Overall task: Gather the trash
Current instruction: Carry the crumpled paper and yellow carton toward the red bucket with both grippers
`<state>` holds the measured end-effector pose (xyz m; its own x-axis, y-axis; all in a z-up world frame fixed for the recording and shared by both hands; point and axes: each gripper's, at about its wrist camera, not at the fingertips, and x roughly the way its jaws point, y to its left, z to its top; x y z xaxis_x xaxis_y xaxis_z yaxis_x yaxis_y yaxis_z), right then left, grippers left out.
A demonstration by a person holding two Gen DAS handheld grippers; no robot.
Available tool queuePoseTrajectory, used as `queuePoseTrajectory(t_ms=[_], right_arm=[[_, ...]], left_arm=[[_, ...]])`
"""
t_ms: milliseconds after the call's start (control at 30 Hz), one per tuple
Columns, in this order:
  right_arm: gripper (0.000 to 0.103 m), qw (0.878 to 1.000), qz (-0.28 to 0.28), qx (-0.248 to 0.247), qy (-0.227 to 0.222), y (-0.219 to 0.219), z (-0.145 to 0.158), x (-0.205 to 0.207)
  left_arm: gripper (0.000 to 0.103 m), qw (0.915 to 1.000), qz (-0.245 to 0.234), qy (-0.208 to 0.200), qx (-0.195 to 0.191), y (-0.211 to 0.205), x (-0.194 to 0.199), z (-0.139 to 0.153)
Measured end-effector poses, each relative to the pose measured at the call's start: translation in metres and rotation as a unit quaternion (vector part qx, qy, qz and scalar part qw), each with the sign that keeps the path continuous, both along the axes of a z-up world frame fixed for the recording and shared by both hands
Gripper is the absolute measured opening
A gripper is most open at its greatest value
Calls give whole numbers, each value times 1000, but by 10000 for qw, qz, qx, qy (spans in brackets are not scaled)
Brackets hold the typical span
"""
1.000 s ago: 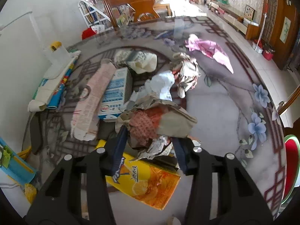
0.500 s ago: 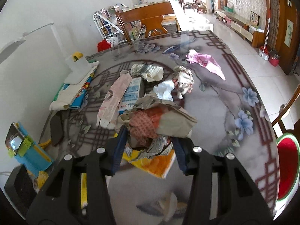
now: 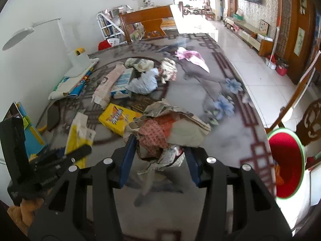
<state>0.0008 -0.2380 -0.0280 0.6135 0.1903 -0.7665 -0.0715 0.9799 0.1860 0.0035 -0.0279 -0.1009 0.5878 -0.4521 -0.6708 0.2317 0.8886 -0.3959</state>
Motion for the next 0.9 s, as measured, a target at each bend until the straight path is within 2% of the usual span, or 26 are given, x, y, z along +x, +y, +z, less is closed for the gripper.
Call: queuePoseTrajectory(t_ms=[67,167,300,367,433,533,900], right_arm=[[47,9999,-104,44,13,-8,-1,-6],[47,9995,-277,144,-29,-24,-2,-17],[47,9982,-415,419,-77,-40,-2,-30],[47,9968,-448,631,-208,-50,4,-37],[47,9965,-470,613,-314,-56,10,-41],[47,9961,-472,662,-355,-65,15,-46],[47,9922,-860,714,-548,-106,29,-67]], left_arm=[[42,9998,-77,-165,-2,-3,-4,4],[42,9988,-180,-390,233,-12,-9,8],[42,9991,-243,-282,182,-15,-10,3],[42,9990,-227,-247,284,-17,-10,3],[42,9989,-204,-214,354,-19,-11,6],[42,9993,-196,-227,244,-27,-13,17],[42,9972,-654,-262,238,-99,-18,55]])
